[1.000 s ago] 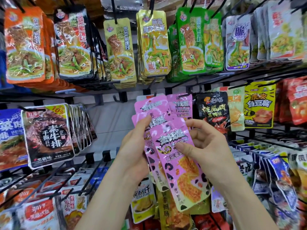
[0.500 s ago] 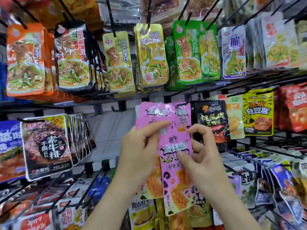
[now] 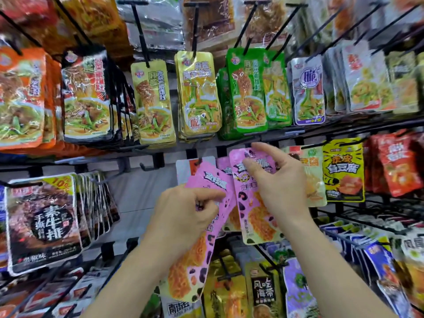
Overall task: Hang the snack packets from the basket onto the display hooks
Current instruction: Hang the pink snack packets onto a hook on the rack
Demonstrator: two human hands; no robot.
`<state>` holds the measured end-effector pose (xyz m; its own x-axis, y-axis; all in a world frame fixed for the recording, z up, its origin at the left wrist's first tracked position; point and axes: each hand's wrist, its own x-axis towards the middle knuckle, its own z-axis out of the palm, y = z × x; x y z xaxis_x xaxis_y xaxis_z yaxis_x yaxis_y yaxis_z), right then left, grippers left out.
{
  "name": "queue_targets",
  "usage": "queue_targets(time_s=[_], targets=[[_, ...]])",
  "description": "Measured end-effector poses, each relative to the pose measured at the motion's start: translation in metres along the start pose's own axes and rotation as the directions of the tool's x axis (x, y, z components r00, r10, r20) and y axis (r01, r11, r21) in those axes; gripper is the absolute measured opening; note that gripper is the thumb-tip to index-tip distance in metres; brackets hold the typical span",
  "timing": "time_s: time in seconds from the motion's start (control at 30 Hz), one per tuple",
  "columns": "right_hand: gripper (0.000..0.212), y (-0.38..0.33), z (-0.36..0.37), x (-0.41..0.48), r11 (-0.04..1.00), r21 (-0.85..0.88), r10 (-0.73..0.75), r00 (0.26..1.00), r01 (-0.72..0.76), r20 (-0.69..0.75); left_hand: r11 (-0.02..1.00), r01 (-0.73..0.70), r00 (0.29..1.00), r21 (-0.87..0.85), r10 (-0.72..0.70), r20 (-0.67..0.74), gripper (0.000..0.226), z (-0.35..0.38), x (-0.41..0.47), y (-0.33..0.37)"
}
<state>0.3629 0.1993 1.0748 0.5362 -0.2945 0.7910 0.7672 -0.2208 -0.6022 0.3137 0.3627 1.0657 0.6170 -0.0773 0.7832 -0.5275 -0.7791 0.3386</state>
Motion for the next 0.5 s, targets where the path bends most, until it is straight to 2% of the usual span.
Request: queue_targets(time_s=[0.23, 0.37, 0.5], targets=[[0.033, -0.002, 0.001, -0.003, 0.993, -0.113, -0.037, 0.999, 0.038, 0.006, 0.994, -0.007, 1.0, 0.113, 0.005, 0.022, 0.031, -0.004, 0.006, 0.001], [0.038, 0.003, 0.001, -0.004, 0.988, -0.152, -0.008, 0.998, 0.017, 0.057, 0.982, -0.011, 0.992, 0.187, -0.013, 0.128, 0.052, -0.007, 0.008, 0.004], [0.041, 0.009, 0.004, -0.003, 0.982, -0.19, 0.008, 0.997, 0.008, 0.082, 0.967, -0.037, 0.992, 0.254, 0.005, 0.126, 0.063, -0.006, 0.009, 0.004]])
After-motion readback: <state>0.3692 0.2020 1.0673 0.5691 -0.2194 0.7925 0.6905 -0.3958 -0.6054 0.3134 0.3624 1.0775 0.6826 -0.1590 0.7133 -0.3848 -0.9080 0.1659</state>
